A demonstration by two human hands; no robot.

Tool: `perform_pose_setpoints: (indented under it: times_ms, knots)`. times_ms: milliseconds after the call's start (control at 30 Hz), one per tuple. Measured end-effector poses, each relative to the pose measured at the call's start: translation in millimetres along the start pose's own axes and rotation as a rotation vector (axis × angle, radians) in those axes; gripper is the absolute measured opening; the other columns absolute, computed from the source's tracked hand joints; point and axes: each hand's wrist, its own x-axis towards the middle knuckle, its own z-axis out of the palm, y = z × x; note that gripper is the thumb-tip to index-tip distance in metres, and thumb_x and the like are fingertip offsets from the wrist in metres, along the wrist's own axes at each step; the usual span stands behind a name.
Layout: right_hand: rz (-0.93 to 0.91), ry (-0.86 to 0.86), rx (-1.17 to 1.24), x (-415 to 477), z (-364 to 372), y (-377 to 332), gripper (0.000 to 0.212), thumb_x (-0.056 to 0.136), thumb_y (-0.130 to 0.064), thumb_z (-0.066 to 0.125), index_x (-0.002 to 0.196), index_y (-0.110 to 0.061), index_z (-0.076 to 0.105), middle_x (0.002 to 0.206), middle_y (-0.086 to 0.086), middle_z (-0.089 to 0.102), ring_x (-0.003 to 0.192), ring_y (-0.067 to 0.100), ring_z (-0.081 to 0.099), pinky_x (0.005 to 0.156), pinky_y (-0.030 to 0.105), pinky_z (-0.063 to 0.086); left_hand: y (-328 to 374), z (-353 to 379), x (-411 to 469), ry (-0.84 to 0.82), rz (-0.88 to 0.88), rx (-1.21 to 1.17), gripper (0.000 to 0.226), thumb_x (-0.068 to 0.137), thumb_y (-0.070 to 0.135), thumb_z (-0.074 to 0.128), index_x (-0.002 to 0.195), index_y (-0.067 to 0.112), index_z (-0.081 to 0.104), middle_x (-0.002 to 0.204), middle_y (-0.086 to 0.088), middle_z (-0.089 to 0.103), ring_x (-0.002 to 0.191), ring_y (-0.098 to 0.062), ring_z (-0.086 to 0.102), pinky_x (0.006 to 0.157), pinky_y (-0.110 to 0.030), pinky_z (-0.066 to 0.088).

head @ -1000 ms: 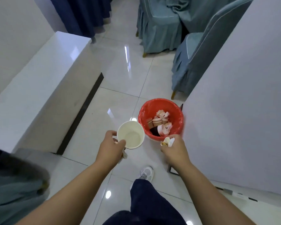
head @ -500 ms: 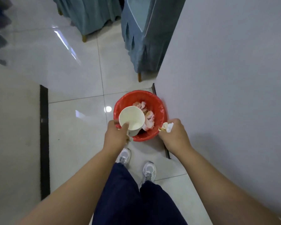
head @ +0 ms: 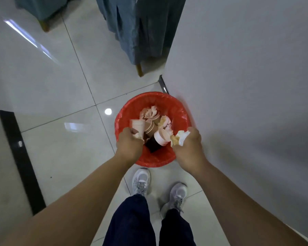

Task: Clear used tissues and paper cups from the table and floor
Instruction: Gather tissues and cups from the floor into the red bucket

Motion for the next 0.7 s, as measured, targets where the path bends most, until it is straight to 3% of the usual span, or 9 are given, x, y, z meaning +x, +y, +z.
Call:
perform_pose_setpoints:
  times_ms: [133,233,267,333,367,433,500,600,700]
  knots:
    - [-0.020,-0.066,-0.045,31.5,20.1,9.9,0.089,0.082,-0.011,0.067,0.148,-0.016,0.007,0.147,0.008,0.028,0.129,0.026,0.037,0.102,0.034,0.038,-2.7,11.5,28.8,-0.029,0.120,0.024,0.050,0.082,0.003,0.060,0.126,0.017,0.041,0.116,-0.003,0.051,0.100,-0.024,0.054,0.079,-0.037,0.050]
    - [-0.059,-0.152,0.029,49.1,32.5,12.7,0.110,0.079,-0.011,0.073,0.150,-0.025,-0.009,0.157,-0.001,0.012,0.141,0.022,0.024,0.108,0.035,0.029,-9.2,19.1,44.8,-0.076,0.196,0.070,0.075,0.078,0.011,0.069,0.142,0.020,0.029,0.134,-0.001,0.047,0.118,-0.021,0.049,0.099,-0.038,0.045]
    - [-0.073,-0.177,0.055,51.9,35.1,13.6,0.114,0.078,-0.011,0.075,0.149,-0.028,-0.013,0.159,-0.004,0.006,0.143,0.020,0.019,0.110,0.037,0.027,-10.8,20.4,46.5,-0.086,0.209,0.070,0.073,0.081,0.011,0.068,0.143,0.019,0.029,0.133,0.002,0.049,0.114,-0.014,0.049,0.099,-0.032,0.043]
    - [-0.086,-0.192,0.064,53.4,35.9,13.8,0.114,0.079,-0.012,0.074,0.148,-0.030,-0.015,0.160,-0.006,0.002,0.144,0.019,0.016,0.111,0.036,0.026,-10.7,20.0,45.2,-0.102,0.231,0.073,0.055,0.087,0.006,0.060,0.137,0.018,0.038,0.111,0.016,0.054,0.087,-0.001,0.050,0.079,-0.014,0.043]
    - [-0.094,-0.164,0.046,52.3,34.9,14.1,0.109,0.081,-0.013,0.072,0.150,-0.028,-0.011,0.159,-0.005,0.005,0.143,0.019,0.019,0.108,0.032,0.028,-11.6,18.7,43.8,-0.106,0.215,0.074,0.051,0.089,0.006,0.058,0.135,0.019,0.041,0.110,0.017,0.054,0.081,-0.002,0.048,0.070,-0.013,0.041]
    - [-0.099,-0.070,0.013,48.1,32.4,17.2,0.090,0.084,-0.011,0.068,0.151,-0.021,0.009,0.153,0.000,0.022,0.136,0.017,0.032,0.095,0.018,0.031,-14.9,13.1,40.0,-0.096,0.155,0.084,0.050,0.089,0.008,0.057,0.135,0.019,0.042,0.130,0.003,0.051,0.083,-0.011,0.051,0.061,-0.016,0.039]
    - [-0.069,0.006,0.043,37.7,28.8,19.4,0.064,0.085,-0.011,0.064,0.141,-0.016,0.034,0.139,0.003,0.044,0.118,0.017,0.049,0.084,0.018,0.038,-14.1,6.5,30.2,-0.074,0.129,0.079,0.043,0.087,0.010,0.058,0.128,0.018,0.049,0.130,-0.002,0.053,0.084,-0.014,0.055,0.057,-0.018,0.040]
    - [0.012,-0.002,0.201,16.2,20.2,21.7,0.036,0.087,-0.014,0.062,0.122,-0.016,0.053,0.113,-0.002,0.060,0.093,0.013,0.057,0.068,0.023,0.044,-5.6,-2.8,6.7,-0.056,0.121,0.037,0.031,0.086,0.008,0.057,0.115,0.016,0.055,0.113,-0.001,0.060,0.076,-0.009,0.055,0.060,-0.022,0.045]
    - [0.025,-0.035,0.342,-19.1,3.4,18.4,0.019,0.087,-0.016,0.062,0.105,-0.020,0.059,0.091,-0.010,0.060,0.082,0.010,0.058,0.068,0.024,0.045,6.4,-12.2,-28.1,-0.060,0.156,-0.005,0.023,0.087,0.009,0.057,0.109,0.016,0.058,0.104,-0.002,0.063,0.079,-0.012,0.057,0.075,-0.034,0.051]
